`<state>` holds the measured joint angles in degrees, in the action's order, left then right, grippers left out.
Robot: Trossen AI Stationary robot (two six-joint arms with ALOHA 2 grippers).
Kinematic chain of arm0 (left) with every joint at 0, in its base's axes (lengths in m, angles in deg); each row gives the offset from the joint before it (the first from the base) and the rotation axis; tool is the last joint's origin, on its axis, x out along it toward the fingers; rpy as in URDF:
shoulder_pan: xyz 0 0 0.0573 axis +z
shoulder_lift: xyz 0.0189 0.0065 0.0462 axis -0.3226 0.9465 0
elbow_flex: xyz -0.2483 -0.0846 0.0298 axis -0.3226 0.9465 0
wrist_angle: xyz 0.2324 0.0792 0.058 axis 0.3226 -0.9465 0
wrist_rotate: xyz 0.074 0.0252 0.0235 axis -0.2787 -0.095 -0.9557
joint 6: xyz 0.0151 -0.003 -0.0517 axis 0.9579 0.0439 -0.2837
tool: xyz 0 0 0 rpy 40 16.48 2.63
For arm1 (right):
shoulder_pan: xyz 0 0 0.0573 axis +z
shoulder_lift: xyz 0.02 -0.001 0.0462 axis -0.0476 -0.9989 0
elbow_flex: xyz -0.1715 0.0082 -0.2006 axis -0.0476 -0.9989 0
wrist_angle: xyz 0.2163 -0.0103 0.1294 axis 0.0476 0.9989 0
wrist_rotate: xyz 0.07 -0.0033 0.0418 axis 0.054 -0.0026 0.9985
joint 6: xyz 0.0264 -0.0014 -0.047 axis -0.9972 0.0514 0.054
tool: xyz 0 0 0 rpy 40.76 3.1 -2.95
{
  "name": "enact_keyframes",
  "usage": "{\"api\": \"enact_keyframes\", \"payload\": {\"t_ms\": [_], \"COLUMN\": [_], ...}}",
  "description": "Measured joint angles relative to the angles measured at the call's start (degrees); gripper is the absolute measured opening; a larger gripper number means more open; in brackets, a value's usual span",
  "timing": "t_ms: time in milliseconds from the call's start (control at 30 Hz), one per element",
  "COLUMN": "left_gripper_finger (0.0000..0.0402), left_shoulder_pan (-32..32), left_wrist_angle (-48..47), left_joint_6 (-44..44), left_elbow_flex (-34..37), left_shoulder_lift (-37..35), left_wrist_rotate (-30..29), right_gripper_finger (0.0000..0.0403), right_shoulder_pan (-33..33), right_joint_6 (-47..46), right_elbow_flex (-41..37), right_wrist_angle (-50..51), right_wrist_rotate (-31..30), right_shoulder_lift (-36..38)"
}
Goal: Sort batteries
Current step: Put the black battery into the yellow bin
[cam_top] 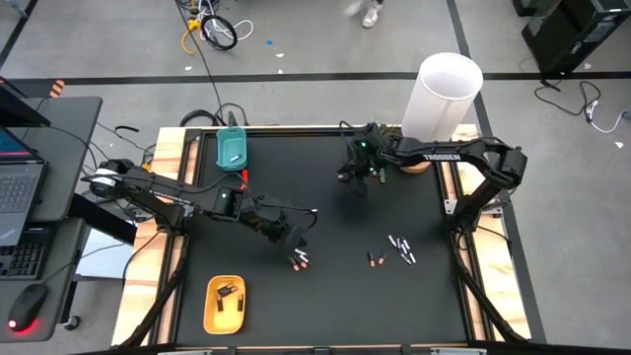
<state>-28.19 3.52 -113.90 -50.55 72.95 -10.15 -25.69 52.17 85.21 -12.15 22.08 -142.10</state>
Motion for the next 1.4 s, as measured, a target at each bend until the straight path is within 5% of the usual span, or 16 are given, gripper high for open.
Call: {"api": "enact_keyframes", "payload": {"t_ms": [433,1400], "left_gripper_finger": [0.0167,0.0167], "left_shoulder_pan": [0.0,0.02], "left_wrist_angle": [0.04,0.52], "left_joint_6": [-0.02,-0.26], "left_elbow_flex": [0.0,0.0], "left_shoulder_lift": [0.0,0.0], "left_wrist_rotate": [-0.68,-1.22], "right_gripper_finger": [0.0144,0.014], "right_shoulder_pan": [-0.22,0.92], "right_joint_6": [-1.23,-5.32], "right_elbow_flex": [-13.21,-14.41], "right_wrist_angle": [-15.73,-22.6], "right_wrist_rotate": [-8.98,-16.45], "right_shoulder_lift": [-0.02,-4.74]}}
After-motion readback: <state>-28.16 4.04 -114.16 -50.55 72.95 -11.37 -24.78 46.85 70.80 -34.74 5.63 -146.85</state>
